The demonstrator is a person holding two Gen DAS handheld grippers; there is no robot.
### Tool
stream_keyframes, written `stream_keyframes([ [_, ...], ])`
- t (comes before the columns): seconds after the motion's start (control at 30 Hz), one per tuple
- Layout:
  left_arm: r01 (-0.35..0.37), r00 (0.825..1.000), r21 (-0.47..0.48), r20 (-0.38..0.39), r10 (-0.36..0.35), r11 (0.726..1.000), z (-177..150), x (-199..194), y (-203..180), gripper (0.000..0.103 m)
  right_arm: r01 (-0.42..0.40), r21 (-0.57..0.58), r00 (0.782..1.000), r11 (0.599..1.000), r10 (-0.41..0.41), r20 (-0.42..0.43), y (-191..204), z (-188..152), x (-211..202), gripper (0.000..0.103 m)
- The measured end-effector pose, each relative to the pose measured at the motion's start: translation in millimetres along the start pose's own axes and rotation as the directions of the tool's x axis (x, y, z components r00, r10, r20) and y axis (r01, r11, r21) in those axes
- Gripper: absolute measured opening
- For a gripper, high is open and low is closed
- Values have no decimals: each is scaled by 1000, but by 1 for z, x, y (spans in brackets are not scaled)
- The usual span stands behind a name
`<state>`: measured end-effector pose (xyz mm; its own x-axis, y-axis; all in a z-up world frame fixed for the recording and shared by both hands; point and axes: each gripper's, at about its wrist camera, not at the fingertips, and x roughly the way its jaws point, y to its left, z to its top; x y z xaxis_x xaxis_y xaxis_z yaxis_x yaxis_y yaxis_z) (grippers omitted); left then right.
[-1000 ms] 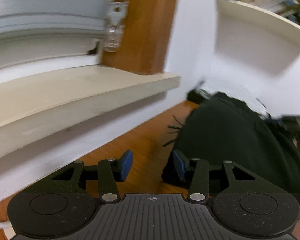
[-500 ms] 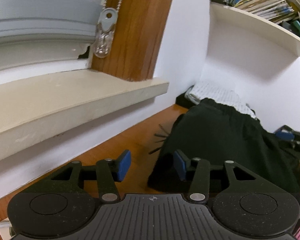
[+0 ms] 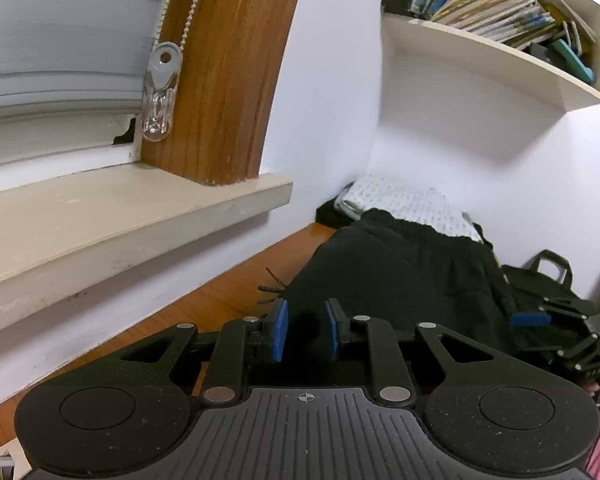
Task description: Fold clothes
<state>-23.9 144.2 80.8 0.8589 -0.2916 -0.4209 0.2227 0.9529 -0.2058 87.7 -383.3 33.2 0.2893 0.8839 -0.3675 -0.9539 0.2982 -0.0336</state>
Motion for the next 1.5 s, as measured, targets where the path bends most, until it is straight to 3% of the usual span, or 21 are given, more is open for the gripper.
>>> stream_keyframes([
  [0.23,6,1000,-4,-2,-6,1000,2,-3,-2,22,57,-131,993,990,-70,-92,-6,6,-1,61],
  [0.33,13,1000,5,0,-13,1000,4,-5,-7,22,104,-110,986,988,-117,-118,-26,1,-2,61],
  [0.47,24,1000,8,-4,-24,1000,5,-3,-11,22,146,-58,982,988,-151,-116,-39,-4,-3,61],
  [0.6,40,999,0,-18,-40,999,3,0,-12,22,172,-79,978,982,-180,-104,-32,1,-3,61],
  [0.67,35,999,0,-18,-35,999,1,2,-12,14,193,-67,978,979,-198,-73,-24,5,-9,61],
  [0.83,35,999,29,-29,-34,999,0,6,-25,11,125,-40,992,991,-123,41,-5,6,-16,59],
  [0.93,51,999,66,-18,-50,997,6,8,-43,11,108,-13,991,994,-106,83,-9,9,-5,46],
  [1.0,56,998,93,-22,-54,994,15,18,-57,11,107,5,990,994,-107,87,-16,10,5,35],
  [1.1,37,997,162,-74,-25,986,34,52,-72,11,113,-7,993,994,-113,25,-30,1,24,28],
  [1.23,14,990,208,-142,16,978,57,97,-74,11,50,7,997,999,-50,51,-45,-14,25,28],
  [1.43,6,977,243,-210,47,970,67,138,-58,11,36,87,998,996,-40,45,-49,-8,21,30],
  [1.47,9,979,259,-201,44,966,69,134,-58,12,27,121,998,992,-33,46,-53,-6,15,33],
  [1.5,7,982,263,-183,43,965,72,129,-56,19,19,154,999,988,-26,46,-57,-4,9,47],
])
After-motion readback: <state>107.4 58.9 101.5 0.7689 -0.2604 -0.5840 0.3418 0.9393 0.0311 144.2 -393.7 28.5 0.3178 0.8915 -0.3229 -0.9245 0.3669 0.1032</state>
